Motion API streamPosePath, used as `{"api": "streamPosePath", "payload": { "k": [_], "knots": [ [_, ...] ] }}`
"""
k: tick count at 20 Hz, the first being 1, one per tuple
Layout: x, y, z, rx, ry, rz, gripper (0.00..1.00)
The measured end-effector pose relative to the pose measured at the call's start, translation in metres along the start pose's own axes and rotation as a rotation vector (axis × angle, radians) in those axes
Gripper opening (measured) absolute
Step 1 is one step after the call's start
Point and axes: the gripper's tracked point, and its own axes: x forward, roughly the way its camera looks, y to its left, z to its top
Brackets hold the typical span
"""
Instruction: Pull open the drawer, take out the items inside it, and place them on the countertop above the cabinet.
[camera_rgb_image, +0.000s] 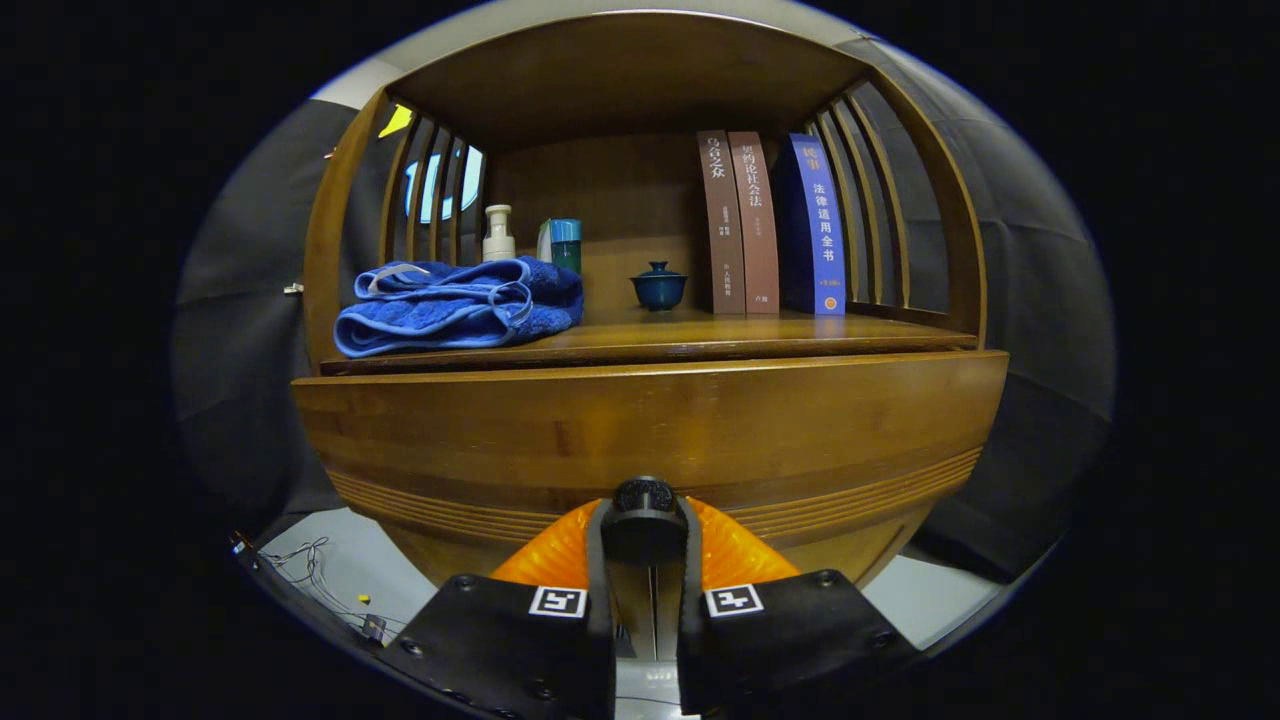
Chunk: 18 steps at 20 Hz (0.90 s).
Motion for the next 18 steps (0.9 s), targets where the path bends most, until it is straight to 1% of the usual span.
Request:
{"api": "streamPosePath", "payload": {
  "k": [10, 15, 18],
  "knots": [
    [-0.100, -0.001, -0.021, 0.009, 0.012, -0.006, 0.29],
    [-0.135, -0.002, -0.038, 0.001, 0.036, -0.001, 0.28],
    [-0.145, -0.001, -0.043, -0.002, 0.035, 0.003, 0.28]
  ]
}}
